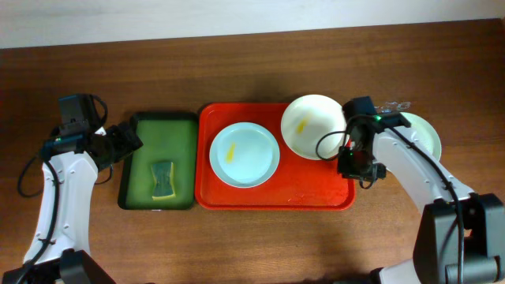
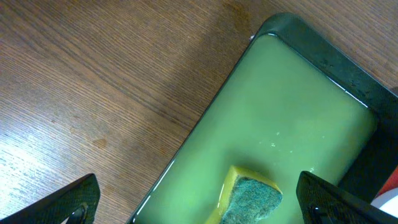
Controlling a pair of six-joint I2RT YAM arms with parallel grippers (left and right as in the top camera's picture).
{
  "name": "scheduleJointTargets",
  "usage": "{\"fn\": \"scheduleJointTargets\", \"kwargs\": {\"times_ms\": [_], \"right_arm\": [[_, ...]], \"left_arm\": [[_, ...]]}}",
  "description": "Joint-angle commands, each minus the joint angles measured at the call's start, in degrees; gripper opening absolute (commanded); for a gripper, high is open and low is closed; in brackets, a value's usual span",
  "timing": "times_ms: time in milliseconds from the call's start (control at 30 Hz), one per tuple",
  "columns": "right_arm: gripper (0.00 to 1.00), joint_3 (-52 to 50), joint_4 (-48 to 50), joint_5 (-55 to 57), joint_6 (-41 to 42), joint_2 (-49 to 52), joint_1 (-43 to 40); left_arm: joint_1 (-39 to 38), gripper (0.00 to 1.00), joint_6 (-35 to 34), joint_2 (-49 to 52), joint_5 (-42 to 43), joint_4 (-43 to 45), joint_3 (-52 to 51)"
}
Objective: Clean dirty plates on tray and stack at the side
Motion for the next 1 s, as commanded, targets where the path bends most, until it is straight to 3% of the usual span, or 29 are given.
{"fn": "scheduleJointTargets", "kwargs": {"times_ms": [0,200,400,567,833,967], "right_arm": [[0.18,-3.9,4.6,-0.4,-2.2,0.0,-2.2],[0.19,-8.3,14.3,-1.4,-8.9,0.1,-2.3],[0.20,-8.4,15.2,-1.2,-10.3,3.5,-2.3],[0.05,-8.4,16.4,-0.9,-14.5,4.3,-2.3],[0.04,-8.4,18.3,3.6,-14.9,4.3,-2.3],[0.04,-8.4,20.0,5.6,-19.3,4.3,-2.3]], "left_arm": [[0.0,0.99,-0.2,-1.0,0.4,0.1,1.0],[0.0,0.99,-0.2,-1.0,0.4,0.1,1.0],[0.0,0.99,-0.2,-1.0,0.4,0.1,1.0],[0.0,0.99,-0.2,-1.0,0.4,0.1,1.0],[0.0,0.99,-0.2,-1.0,0.4,0.0,1.0],[0.0,0.99,-0.2,-1.0,0.4,0.0,1.0]]}}
